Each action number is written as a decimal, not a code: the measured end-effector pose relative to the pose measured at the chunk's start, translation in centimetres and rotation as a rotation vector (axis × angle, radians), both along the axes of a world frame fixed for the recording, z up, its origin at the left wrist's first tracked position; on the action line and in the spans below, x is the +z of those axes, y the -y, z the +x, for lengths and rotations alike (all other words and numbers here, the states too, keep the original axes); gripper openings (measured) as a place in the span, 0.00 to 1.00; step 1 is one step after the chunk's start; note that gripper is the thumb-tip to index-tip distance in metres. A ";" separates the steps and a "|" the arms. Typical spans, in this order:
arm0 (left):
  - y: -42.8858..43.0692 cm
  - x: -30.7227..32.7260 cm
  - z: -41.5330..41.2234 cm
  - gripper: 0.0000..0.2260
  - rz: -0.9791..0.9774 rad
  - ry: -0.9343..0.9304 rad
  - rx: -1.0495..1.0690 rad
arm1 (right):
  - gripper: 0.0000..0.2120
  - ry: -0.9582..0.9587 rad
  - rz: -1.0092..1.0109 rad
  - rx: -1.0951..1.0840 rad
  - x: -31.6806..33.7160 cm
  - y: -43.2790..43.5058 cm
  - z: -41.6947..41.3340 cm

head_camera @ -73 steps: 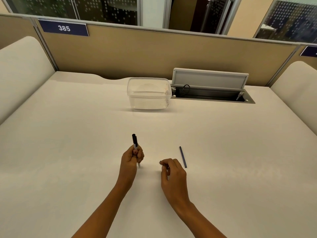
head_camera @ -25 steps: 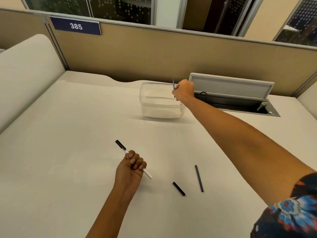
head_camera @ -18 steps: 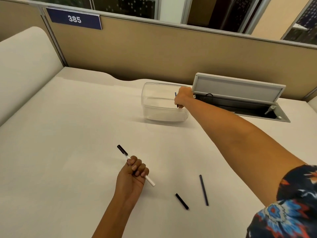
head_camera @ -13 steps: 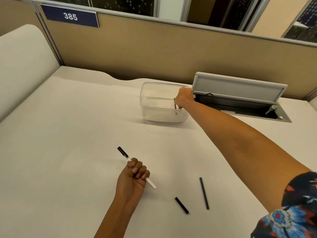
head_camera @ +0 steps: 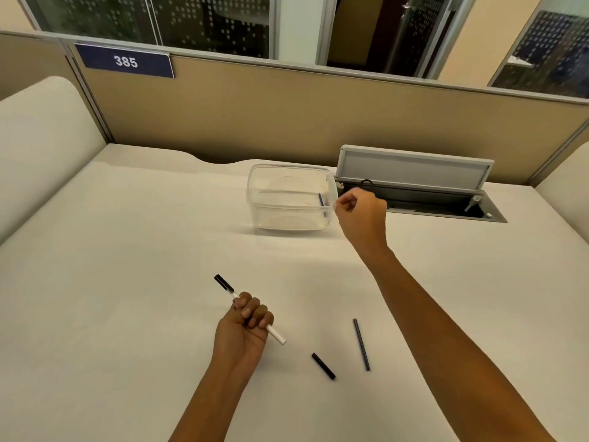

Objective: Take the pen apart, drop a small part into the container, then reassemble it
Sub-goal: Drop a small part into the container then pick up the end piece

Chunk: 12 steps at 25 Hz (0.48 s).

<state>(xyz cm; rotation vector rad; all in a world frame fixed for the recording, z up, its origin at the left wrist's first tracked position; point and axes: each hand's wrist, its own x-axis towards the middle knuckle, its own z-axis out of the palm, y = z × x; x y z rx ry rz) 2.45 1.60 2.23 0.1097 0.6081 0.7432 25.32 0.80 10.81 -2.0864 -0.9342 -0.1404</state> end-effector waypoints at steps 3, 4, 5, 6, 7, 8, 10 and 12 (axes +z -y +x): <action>0.7 0.3 -0.3 0.16 -0.012 0.010 0.005 | 0.03 -0.091 -0.047 -0.056 -2.6 5.6 -2.2; 0.9 0.5 -0.4 0.16 -0.014 0.014 0.005 | 0.02 -0.145 -0.076 -0.077 -3.7 7.4 -3.0; 1.2 0.7 -0.5 0.15 -0.012 0.017 0.005 | 0.01 -0.199 -0.104 -0.096 -4.8 9.0 -3.7; 1.5 0.9 -0.6 0.14 -0.007 0.020 0.006 | 0.01 -0.245 -0.134 -0.112 -5.8 10.4 -4.4; 1.8 1.2 -0.7 0.14 0.001 0.021 0.006 | 0.01 -0.277 -0.170 -0.128 -6.7 11.6 -5.0; 2.1 1.4 -0.8 0.13 0.007 0.022 0.007 | 0.02 -0.297 -0.211 -0.142 -7.4 12.8 -5.7; 2.5 1.6 -0.9 0.14 0.011 0.018 0.010 | 0.06 -0.313 -0.280 -0.161 -8.6 14.6 -6.9; 3.0 1.9 -1.0 0.14 0.018 0.019 0.015 | 0.08 -0.317 -0.324 -0.161 -9.4 15.9 -8.1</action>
